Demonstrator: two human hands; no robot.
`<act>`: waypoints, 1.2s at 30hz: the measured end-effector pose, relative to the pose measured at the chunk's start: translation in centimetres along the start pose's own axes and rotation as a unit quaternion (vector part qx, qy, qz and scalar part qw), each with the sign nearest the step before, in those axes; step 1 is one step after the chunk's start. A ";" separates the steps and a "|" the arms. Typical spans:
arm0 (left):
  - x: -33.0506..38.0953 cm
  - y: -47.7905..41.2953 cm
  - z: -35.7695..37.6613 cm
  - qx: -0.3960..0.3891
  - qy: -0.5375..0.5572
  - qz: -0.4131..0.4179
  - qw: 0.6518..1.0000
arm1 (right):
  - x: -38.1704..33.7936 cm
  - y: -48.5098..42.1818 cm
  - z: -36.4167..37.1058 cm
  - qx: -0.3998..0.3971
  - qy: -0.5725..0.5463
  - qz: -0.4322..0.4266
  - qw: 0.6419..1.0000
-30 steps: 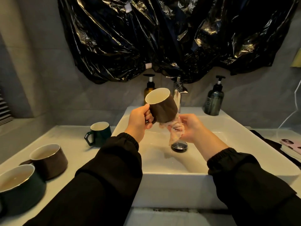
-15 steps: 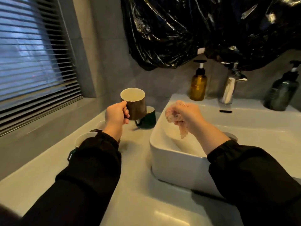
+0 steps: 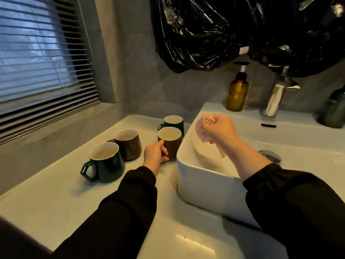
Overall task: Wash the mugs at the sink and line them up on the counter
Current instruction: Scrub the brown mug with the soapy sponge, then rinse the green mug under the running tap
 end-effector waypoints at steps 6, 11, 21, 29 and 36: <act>-0.8 -1.1 0.8 -0.002 0.000 -0.008 1.000 | -0.3 0.0 0.2 0.001 0.023 -0.024 0.999; -0.4 -1.8 1.7 -0.010 -0.011 -0.005 1.000 | -0.4 0.2 0.1 0.000 0.023 -0.033 0.999; 8.0 2.6 -1.4 -0.001 -0.439 0.354 0.826 | -2.3 1.3 0.2 0.001 0.031 -0.097 0.995; 10.4 2.7 -20.8 0.198 -0.484 0.315 0.792 | -10.9 7.1 3.6 -0.027 -0.047 -0.279 0.959; 6.0 1.2 -22.4 0.051 -0.321 0.138 0.936 | -8.9 11.9 13.8 -0.209 0.048 -0.220 0.952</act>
Point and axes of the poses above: each hand's wrist, its own y-axis away from the middle knuckle, its own z-axis out of the palm, x = y × z, the point moved 10 cm from there along -y, towards the middle knuckle, and after that the axes turned 10 degrees about x, right-handed, at the moved point
